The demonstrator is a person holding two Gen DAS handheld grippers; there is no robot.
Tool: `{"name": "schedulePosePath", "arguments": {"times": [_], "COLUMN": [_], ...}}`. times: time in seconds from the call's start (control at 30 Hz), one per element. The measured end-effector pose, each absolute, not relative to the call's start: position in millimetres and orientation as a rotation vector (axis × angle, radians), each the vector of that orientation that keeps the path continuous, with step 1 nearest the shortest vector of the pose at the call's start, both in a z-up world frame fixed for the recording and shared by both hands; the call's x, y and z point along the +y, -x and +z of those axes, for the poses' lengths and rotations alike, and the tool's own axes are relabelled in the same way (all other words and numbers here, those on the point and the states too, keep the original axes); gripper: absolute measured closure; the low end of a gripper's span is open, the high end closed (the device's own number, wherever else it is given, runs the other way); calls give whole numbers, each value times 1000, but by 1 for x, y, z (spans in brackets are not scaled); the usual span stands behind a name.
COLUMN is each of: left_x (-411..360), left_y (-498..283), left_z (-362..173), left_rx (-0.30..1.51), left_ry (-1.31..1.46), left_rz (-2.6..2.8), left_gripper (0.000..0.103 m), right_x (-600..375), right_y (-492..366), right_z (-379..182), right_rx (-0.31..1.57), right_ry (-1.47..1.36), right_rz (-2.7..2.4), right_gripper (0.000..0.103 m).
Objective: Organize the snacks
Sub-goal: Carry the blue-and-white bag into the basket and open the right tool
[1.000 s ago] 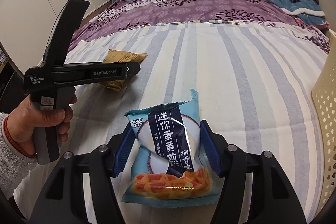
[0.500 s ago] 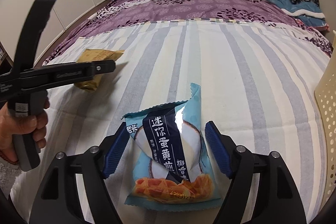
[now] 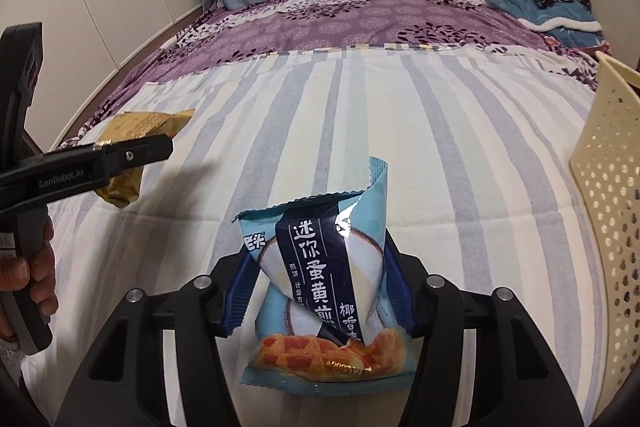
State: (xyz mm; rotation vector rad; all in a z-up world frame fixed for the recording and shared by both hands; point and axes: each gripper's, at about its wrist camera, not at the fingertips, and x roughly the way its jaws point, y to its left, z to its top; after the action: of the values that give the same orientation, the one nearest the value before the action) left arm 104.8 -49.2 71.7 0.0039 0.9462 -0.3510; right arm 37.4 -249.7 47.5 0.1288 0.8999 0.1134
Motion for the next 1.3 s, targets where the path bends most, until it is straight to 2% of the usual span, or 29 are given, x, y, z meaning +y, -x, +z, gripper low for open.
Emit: {"name": "schedulePosePath", "arguments": {"times": [0.43,0.77,1.3], "left_x": [-70,-97,-124], "left_y": [-58,-31,-14], "left_z": [119,143,158], "left_rx": [864,821,796], "left_ry": [-28,-60,-91], "left_rz": [-425,-481,-540], "left_gripper": [41,41,41], "right_x": [-279,-338,-443], "right_y": [14,44,54], "right_z": [111,157,186], "right_rx": [766,650,568], "right_ry": [-177,-250,-340], "right_rz": [68,-36,-229], "right_gripper": [46,47,47]}}
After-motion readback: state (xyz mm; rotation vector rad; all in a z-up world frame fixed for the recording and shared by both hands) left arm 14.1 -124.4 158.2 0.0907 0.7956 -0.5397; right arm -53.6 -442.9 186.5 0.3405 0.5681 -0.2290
